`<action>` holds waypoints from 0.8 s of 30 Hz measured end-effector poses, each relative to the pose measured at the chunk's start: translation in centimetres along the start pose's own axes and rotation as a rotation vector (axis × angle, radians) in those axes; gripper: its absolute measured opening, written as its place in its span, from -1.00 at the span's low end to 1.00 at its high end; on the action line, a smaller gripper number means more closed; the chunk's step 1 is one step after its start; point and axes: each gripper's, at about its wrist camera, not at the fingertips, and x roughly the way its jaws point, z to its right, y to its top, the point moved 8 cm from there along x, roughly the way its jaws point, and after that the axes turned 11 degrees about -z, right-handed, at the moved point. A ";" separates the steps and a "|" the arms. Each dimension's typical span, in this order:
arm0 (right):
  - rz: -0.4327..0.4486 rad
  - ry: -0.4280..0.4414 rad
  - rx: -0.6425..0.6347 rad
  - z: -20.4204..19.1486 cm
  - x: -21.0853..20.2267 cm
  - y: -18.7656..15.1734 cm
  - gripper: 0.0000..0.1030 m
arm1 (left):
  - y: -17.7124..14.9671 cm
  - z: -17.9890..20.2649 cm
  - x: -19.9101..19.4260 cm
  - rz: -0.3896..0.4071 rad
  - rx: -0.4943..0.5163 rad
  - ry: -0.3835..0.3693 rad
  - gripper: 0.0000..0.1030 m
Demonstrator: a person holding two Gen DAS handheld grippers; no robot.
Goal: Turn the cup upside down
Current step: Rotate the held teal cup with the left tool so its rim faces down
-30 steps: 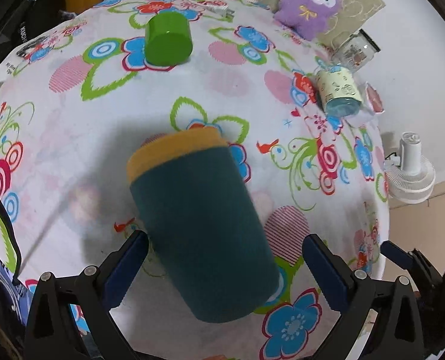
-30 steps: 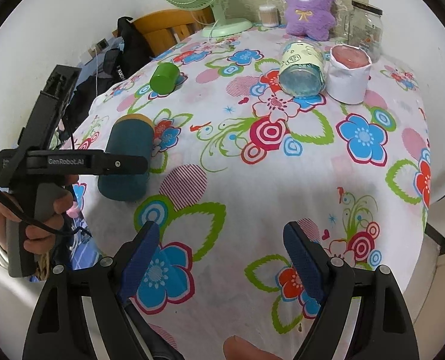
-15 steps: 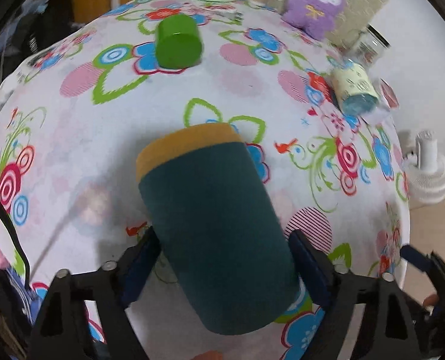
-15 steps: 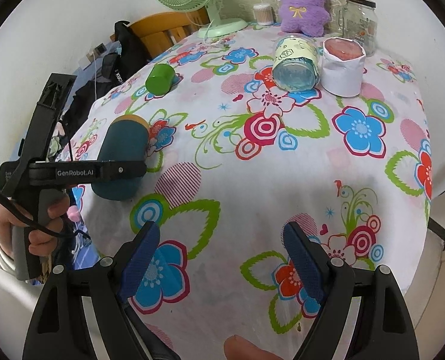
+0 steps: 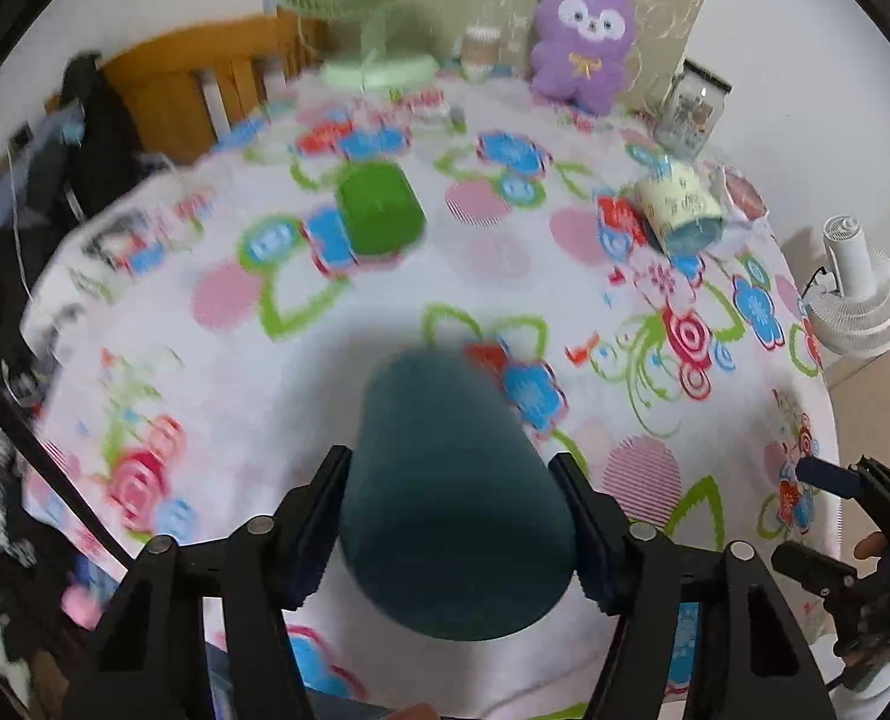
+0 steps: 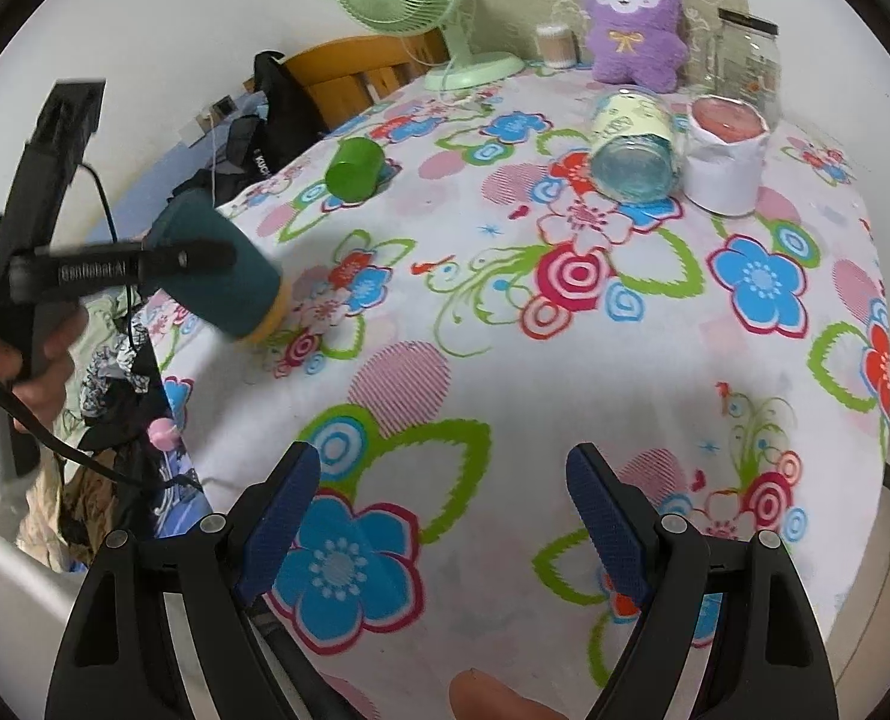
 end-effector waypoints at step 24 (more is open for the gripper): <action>0.212 0.035 -0.203 -9.9 0.3 2.0 0.67 | 3.1 -2.4 -4.5 0.095 0.066 0.050 0.16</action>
